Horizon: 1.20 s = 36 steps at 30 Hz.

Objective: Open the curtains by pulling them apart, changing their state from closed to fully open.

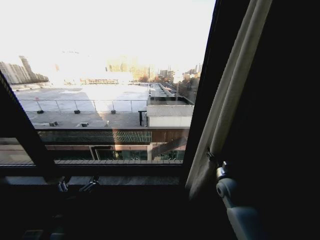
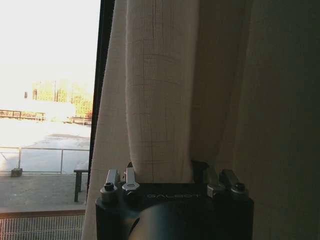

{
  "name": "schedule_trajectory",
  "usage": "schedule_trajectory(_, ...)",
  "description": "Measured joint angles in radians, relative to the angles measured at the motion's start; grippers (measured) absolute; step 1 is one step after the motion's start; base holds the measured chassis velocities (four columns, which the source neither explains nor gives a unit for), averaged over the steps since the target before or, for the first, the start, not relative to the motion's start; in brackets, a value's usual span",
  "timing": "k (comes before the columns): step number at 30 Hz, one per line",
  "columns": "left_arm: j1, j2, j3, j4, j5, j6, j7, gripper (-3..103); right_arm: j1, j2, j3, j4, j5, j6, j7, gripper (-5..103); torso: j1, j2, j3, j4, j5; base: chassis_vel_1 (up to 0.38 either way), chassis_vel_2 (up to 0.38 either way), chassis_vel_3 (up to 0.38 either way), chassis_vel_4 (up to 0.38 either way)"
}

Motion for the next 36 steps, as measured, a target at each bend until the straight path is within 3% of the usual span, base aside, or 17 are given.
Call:
schedule_trajectory(7,0.002,0.0,-0.003,-0.004,0.0,0.0,0.0,100,0.011,-0.003,-0.007,0.002,0.003,0.0,-0.002,25,0.0,0.0,0.0,0.0001,-0.0001,0.0,0.0,0.0,0.0)
schedule_trajectory(9,0.003,0.001,-0.004,-0.006,-0.001,0.0,0.0,100,0.011,-0.004,-0.007,0.003,0.004,0.0,-0.002,25,0.0,0.0,0.0,0.0,-0.0001,0.0,0.0,0.0,0.0)
schedule_trajectory(12,0.005,0.003,-0.007,-0.011,-0.002,-0.001,0.0,100,0.007,-0.008,-0.007,0.009,0.007,0.0,-0.003,9,0.0,0.0,0.0,0.0,0.0,0.0,0.0,0.0,0.0)
schedule_trajectory(15,0.005,0.004,-0.008,-0.014,-0.004,-0.001,0.0,100,0.004,-0.011,-0.007,0.015,0.009,0.0,-0.003,2,0.0,0.0,0.0,0.0,0.0,0.0,0.0,0.0,0.0)
schedule_trajectory(36,0.017,-0.002,-0.009,-0.029,-0.007,-0.014,0.0,100,-0.048,-0.022,-0.001,0.088,0.05,-0.018,-0.017,0,0.0,0.0,0.0,0.0,-0.0002,-0.007,-0.006,0.009,0.007)
